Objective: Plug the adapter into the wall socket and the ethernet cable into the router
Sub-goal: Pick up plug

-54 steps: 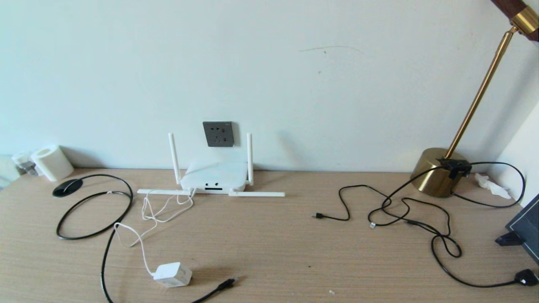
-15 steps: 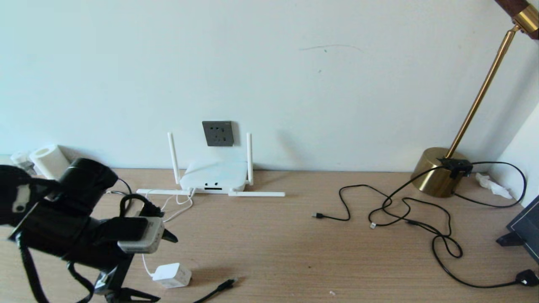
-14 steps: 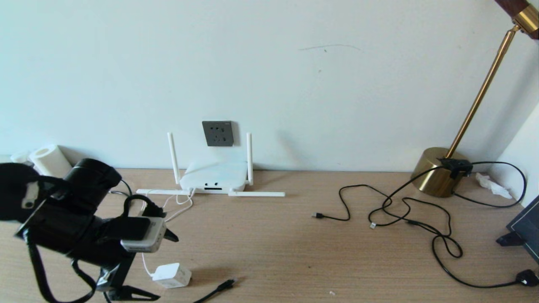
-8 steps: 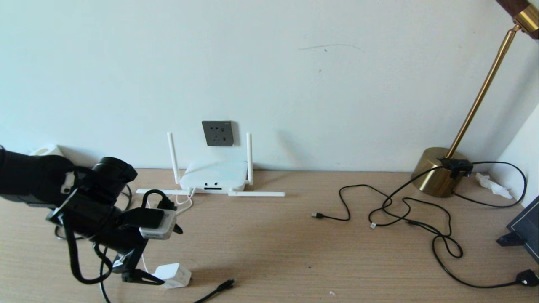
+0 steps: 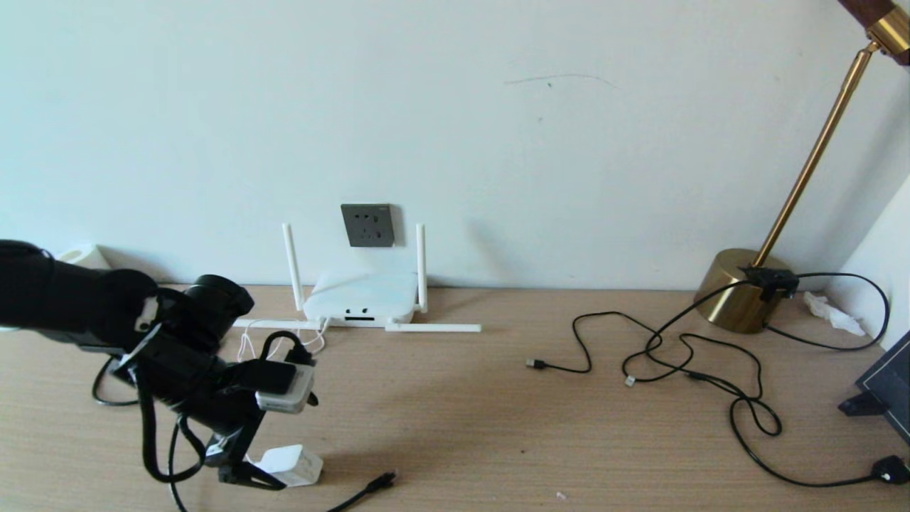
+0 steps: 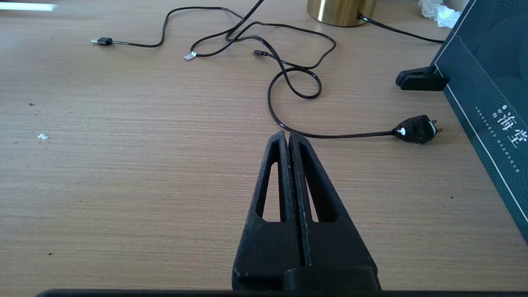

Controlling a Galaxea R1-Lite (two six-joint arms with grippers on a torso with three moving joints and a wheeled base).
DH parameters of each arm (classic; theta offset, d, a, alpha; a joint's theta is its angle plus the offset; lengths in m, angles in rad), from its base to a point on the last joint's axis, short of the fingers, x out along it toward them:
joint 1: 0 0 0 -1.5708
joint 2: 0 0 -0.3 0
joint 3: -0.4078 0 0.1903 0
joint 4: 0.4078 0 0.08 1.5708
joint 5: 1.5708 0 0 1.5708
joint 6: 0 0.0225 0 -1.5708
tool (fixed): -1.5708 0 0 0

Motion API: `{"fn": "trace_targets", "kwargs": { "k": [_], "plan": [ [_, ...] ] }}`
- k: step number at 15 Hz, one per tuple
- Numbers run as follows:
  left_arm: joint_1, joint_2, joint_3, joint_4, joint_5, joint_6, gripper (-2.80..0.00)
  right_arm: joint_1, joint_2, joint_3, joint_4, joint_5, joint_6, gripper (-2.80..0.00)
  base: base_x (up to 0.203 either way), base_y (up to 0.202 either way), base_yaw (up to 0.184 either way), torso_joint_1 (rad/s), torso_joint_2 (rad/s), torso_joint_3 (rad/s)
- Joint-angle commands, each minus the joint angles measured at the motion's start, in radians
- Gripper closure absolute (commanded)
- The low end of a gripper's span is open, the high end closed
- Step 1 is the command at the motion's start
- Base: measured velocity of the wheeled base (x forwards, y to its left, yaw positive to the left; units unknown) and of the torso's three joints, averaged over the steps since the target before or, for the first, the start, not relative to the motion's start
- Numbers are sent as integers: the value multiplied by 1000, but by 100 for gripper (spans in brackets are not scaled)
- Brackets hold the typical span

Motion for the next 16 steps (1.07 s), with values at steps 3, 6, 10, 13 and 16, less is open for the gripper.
{"fn": "trace_targets", "kwargs": {
  "k": [3, 6, 10, 13, 16],
  "plan": [
    [-3, -1, 29, -6, 1, 7, -280, 0, 1, 0, 1, -1, -1, 0, 0, 0, 0, 0, 0, 0],
    [0, -7, 43, -7, 2, 2, -280, 0, 1, 0, 1, 0, -1, 0, 0, 0, 0, 0, 0, 0],
    [-1, -4, 78, -39, 2, -9, -280, 0, 1, 0, 1, 0, -1, 0, 0, 0, 0, 0, 0, 0],
    [-3, -3, 84, -43, 2, -22, -280, 0, 1, 0, 1, 0, -1, 0, 0, 0, 0, 0, 0, 0],
    [-12, -4, 83, -43, 2, -36, -280, 0, 1, 0, 1, -1, -1, 0, 0, 0, 0, 0, 0, 0]
  ]
}}
